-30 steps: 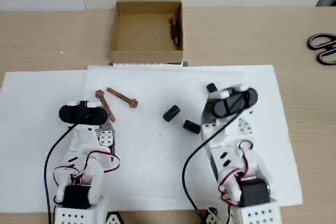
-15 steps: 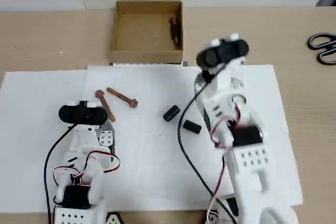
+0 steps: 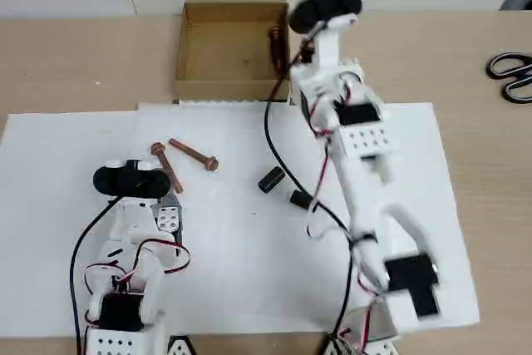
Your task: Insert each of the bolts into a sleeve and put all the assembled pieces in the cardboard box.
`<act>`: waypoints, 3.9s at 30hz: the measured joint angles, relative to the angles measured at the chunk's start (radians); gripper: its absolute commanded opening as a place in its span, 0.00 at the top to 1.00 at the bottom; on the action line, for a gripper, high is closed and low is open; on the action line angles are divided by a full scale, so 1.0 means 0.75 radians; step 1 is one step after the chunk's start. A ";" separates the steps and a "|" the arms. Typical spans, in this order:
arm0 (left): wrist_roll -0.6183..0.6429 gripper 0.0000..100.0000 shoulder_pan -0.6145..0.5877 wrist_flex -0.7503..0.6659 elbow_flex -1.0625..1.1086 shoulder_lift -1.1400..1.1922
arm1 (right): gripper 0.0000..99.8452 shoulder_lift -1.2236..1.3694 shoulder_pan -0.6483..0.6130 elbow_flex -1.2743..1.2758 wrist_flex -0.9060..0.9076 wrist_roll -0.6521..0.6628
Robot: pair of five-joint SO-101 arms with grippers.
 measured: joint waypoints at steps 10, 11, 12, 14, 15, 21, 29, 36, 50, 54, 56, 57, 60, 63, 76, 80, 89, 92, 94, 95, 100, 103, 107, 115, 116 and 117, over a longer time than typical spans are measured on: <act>0.000 0.99 0.000 0.000 0.000 0.000 | 1.00 0.685 -0.080 -0.751 0.000 0.000; 0.000 0.99 0.000 0.000 0.000 0.000 | 1.00 0.747 -0.090 -0.822 0.000 0.000; 0.000 0.99 0.000 0.000 0.000 0.000 | 1.00 0.800 -0.100 -0.892 0.000 0.000; 0.000 0.99 0.000 0.000 0.000 0.000 | 1.00 0.900 -0.123 -1.004 0.000 0.029; 0.000 0.99 0.000 0.000 0.000 0.000 | 1.00 0.947 -0.133 -1.049 0.000 0.061; 0.000 0.99 0.000 0.000 0.000 0.000 | 0.92 1.037 -0.178 -1.115 0.063 0.215; 0.000 0.99 0.000 0.000 0.000 0.000 | 0.76 1.035 -0.182 -1.156 0.325 0.260; 0.000 0.99 0.000 0.000 0.000 0.000 | 0.76 0.953 -0.184 -1.162 0.475 0.260; 0.000 0.99 0.000 0.000 0.000 0.000 | 0.89 0.720 -0.184 -1.162 1.033 0.260; 0.000 0.99 0.000 0.000 0.000 0.000 | 0.90 0.651 -0.184 -1.162 1.207 0.260; 0.000 0.99 0.000 0.000 0.000 0.000 | 0.90 0.634 -0.184 -1.162 1.295 0.260; 0.000 0.99 0.000 0.000 0.000 0.000 | 0.90 0.634 -0.182 -1.162 1.340 0.260; 0.000 0.99 0.000 0.000 0.000 0.000 | 0.90 0.634 -0.172 -1.162 1.485 0.260; 0.000 0.99 0.000 0.000 0.000 0.000 | 0.90 0.634 -0.145 -1.162 1.594 0.260; 0.000 0.99 0.000 0.000 0.000 0.000 | 0.90 0.634 0.094 -1.162 1.620 0.288; 0.000 0.99 0.000 0.000 0.000 0.000 | 0.86 0.640 0.158 -1.162 1.626 0.479; 0.000 0.99 0.000 0.000 0.000 0.000 | 0.82 0.745 0.176 -1.164 1.626 0.638; 0.000 0.99 0.000 0.000 0.000 0.000 | 0.82 0.786 0.176 -1.164 1.626 0.646; 0.000 0.99 0.000 0.000 0.000 0.000 | 0.82 0.822 0.176 -1.164 1.626 0.646; 0.000 0.99 0.000 0.000 0.000 0.000 | 0.82 0.841 0.176 -1.164 1.626 0.646; 0.000 0.99 0.000 0.000 0.000 0.000 | 0.82 0.902 0.176 -1.164 1.624 0.646; 0.000 0.99 0.000 0.000 0.000 0.000 | 0.82 0.935 0.176 -1.164 1.600 0.646; 0.000 0.99 0.000 0.000 0.000 0.000 | 0.83 0.982 0.174 -1.164 1.569 0.646; 0.000 0.99 0.000 0.000 0.000 0.000 | 0.99 1.047 0.190 -1.221 1.543 0.646; 0.000 0.99 0.000 0.000 0.000 0.000 | 0.99 1.049 0.190 -1.221 1.538 0.646; 0.000 0.99 0.000 0.000 0.000 0.000 | 0.99 1.049 0.190 -1.221 1.538 0.646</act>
